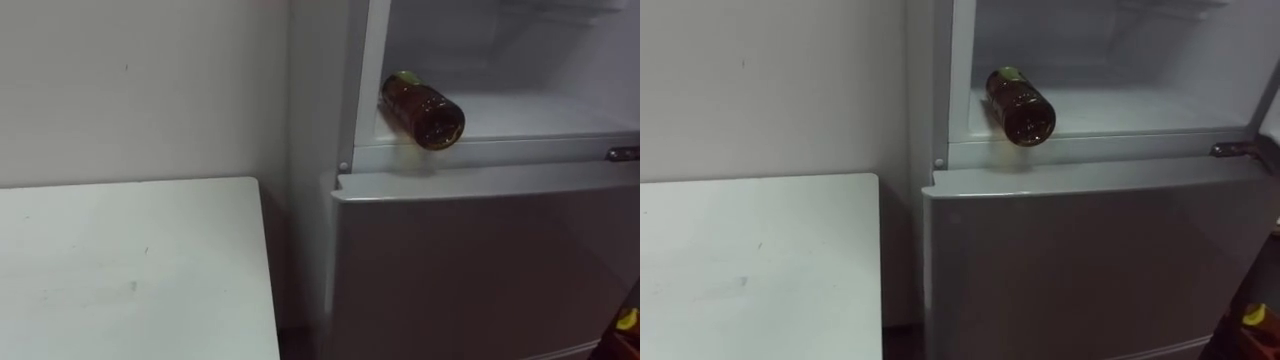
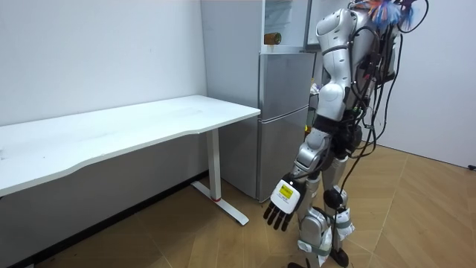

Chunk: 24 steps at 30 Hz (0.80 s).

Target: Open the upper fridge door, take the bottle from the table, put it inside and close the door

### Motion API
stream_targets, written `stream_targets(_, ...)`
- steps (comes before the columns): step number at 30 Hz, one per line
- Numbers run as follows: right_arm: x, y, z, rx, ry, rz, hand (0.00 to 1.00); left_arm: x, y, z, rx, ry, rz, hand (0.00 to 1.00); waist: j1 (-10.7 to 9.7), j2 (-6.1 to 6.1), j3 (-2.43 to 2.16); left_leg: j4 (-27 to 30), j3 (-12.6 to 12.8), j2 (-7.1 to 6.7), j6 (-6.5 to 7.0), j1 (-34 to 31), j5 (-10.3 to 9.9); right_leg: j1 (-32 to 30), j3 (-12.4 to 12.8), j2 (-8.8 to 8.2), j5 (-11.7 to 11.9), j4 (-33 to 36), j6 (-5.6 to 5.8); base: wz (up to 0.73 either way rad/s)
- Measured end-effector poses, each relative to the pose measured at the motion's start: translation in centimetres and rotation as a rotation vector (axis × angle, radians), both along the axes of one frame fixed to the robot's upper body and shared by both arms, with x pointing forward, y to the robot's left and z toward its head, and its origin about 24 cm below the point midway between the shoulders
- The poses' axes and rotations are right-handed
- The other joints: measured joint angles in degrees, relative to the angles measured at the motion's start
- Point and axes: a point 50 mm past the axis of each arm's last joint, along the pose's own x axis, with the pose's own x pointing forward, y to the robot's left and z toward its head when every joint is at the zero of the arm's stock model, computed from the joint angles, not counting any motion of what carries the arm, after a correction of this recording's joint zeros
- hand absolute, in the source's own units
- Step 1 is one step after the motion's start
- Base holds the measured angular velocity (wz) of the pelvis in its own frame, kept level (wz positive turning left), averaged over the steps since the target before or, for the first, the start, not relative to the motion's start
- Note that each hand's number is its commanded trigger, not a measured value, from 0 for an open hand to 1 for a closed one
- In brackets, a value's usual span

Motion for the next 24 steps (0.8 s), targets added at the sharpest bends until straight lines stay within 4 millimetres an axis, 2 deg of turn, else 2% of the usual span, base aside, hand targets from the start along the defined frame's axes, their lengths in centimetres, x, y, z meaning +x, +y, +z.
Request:
stream_targets(8,1.1,1.1,0.1,-0.057,0.035,0.108,0.0,0.1,-0.1,-0.1,-0.005,0.001,0.0,0.0,1.23,0.14,0.11,0.69,0.06,0.06,0.01,0.1,-0.01,0.0,0.64,0.01,0.05,0.45,-0.09,-0.03)
stream_targets(16,1.8,2.9,3.3,-0.209,-0.069,0.237,0.0,-0.1,-0.2,-0.1,-0.012,0.012,-0.001,0.0,2.21,0.28,0.26,1.2,0.0,0.29,0.0,0.09,-0.01,0.64,0.52,0.19,0.42,-0.17,-0.2,0.0)
stream_targets(24,2.8,3.6,3.9,-0.256,-0.078,0.327,0.0,-0.1,-0.4,-0.2,-0.016,0.019,-0.017,0.0,2.65,0.34,0.42,1.21,-0.24,0.5,0.1,0.02,-0.11,1.43,0.28,0.5,1.17,-1.53,-0.14,0.01)
